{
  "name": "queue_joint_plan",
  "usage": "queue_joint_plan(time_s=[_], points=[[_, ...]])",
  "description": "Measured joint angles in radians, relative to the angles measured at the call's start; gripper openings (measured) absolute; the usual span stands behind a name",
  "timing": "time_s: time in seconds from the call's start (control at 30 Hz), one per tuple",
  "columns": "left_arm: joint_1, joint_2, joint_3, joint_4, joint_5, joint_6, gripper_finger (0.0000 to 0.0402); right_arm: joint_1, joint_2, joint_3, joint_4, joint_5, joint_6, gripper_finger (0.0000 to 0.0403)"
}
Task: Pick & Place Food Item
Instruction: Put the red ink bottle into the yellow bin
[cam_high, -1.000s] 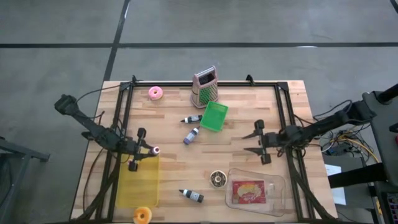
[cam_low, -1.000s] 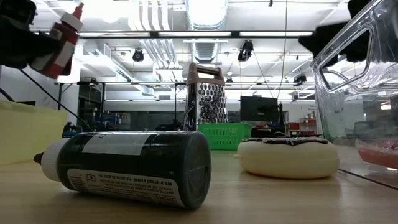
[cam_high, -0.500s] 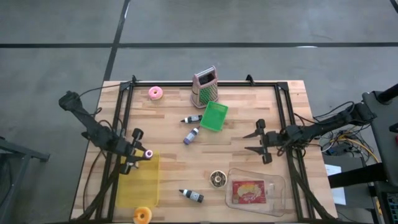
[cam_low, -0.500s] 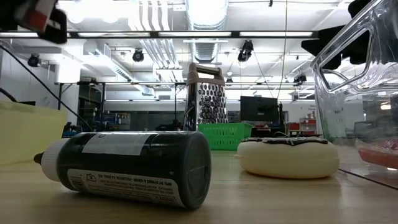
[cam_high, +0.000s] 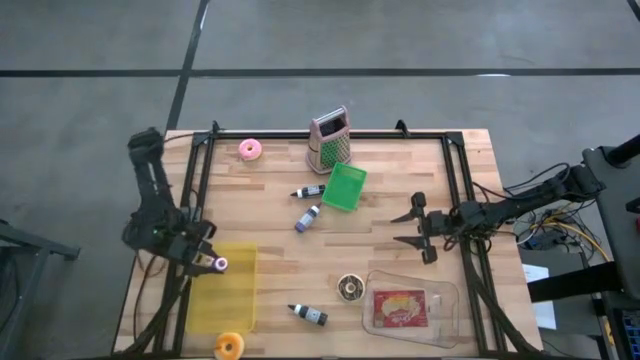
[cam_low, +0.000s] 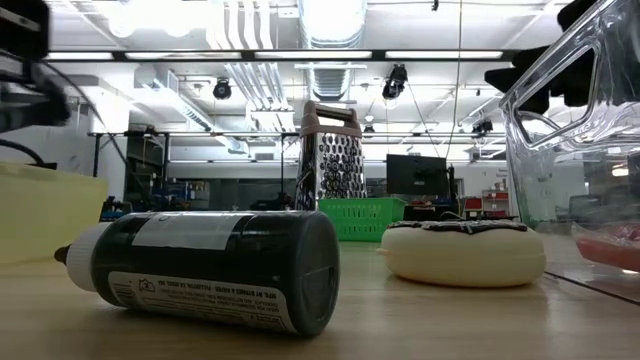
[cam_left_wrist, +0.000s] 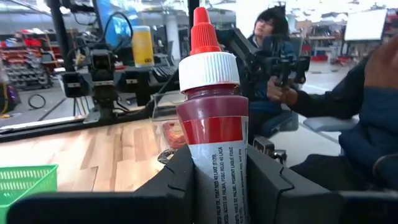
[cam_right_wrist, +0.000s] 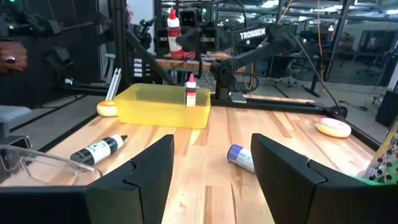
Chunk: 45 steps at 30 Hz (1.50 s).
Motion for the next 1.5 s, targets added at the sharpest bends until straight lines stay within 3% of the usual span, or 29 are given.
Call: queue_joint_plan(time_s=[0.1, 0.17, 0.53, 0.77, 0.97, 1.07, 1.23, 1.5], points=[[-0.186, 0.045, -0.021, 0.100, -0.207, 0.019, 0.0091, 0.000, 0.000, 0.000, -0.003, 0.000, 0.005, 0.0207], [-0.204, 0.073, -0.026, 0.103, -0.259, -0.024, 0.0090, 0.000, -0.001, 0.000, -0.004, 0.001, 0.006, 0.0207], [-0.028, 0.168, -0.030, 0.112, -0.006, -0.090, 0.0090, 0.000, -0.017, 0.001, 0.002, 0.008, 0.004, 0.0207], [0.241, 0.182, -0.034, 0.136, 0.351, -0.073, 0.0090, 0.000, -0.023, 0.000, 0.002, 0.026, 0.001, 0.0207], [0.497, 0.207, -0.134, 0.405, 0.667, 0.009, 0.0090, 0.000, -0.022, 0.000, -0.001, 0.028, 0.002, 0.0207], [0.558, 0.213, -0.133, 0.371, 0.666, 0.003, 0.0090, 0.000, -0.023, 0.000, 0.001, 0.028, 0.002, 0.0207], [0.566, 0.211, -0.134, 0.338, 0.679, 0.010, 0.0090, -0.001, -0.021, 0.000, -0.001, 0.029, 0.005, 0.0207], [0.566, 0.214, -0.134, 0.277, 0.567, -0.058, 0.0090, 0.000, -0.021, 0.000, -0.001, 0.028, 0.015, 0.0207]])
